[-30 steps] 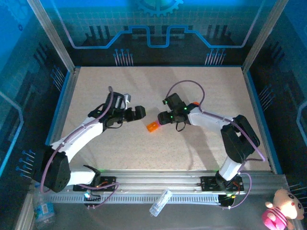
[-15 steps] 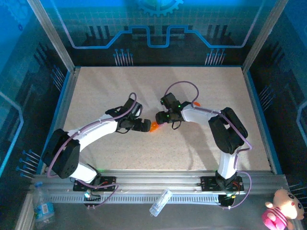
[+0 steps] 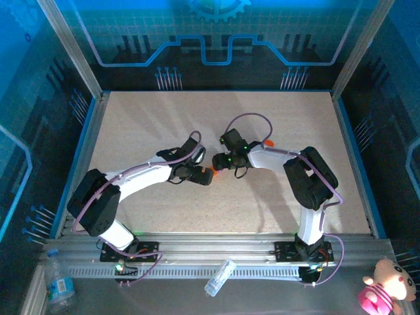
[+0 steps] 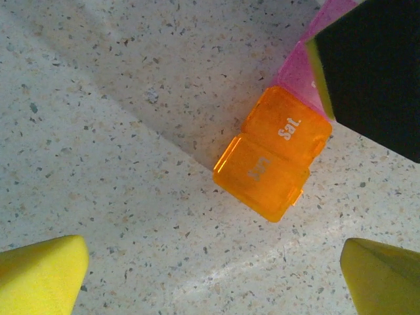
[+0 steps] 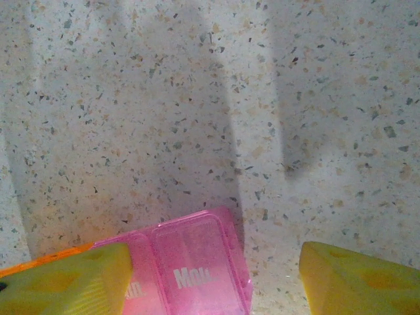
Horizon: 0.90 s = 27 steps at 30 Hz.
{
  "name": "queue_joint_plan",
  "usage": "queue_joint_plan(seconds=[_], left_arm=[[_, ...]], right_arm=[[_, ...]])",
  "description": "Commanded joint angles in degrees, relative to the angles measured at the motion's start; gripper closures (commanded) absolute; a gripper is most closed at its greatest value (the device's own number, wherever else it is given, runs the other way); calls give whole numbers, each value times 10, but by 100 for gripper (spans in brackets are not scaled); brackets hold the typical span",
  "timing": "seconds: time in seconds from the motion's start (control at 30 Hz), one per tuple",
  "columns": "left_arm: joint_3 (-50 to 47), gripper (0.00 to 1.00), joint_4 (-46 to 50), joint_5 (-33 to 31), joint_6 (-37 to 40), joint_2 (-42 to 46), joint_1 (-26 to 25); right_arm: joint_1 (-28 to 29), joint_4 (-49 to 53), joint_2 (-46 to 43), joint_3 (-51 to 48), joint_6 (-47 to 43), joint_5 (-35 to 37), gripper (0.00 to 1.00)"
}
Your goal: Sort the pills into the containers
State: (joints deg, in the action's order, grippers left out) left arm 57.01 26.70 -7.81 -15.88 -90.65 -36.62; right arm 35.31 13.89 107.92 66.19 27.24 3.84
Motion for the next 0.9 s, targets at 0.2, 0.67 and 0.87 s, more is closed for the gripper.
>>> queue_joint_plan(seconds=[0.2, 0.67, 0.87], left_arm=[[28, 1, 0, -36, 16, -42, -6], [71, 1, 23, -117, 8, -76, 5], [79, 1, 26, -101, -7, -85, 35]], right_arm=[[-5, 1, 16, -20, 10, -5, 31], [-5, -7, 20, -34, 9, -5, 32], [-5, -11, 19, -39, 10, -5, 32]])
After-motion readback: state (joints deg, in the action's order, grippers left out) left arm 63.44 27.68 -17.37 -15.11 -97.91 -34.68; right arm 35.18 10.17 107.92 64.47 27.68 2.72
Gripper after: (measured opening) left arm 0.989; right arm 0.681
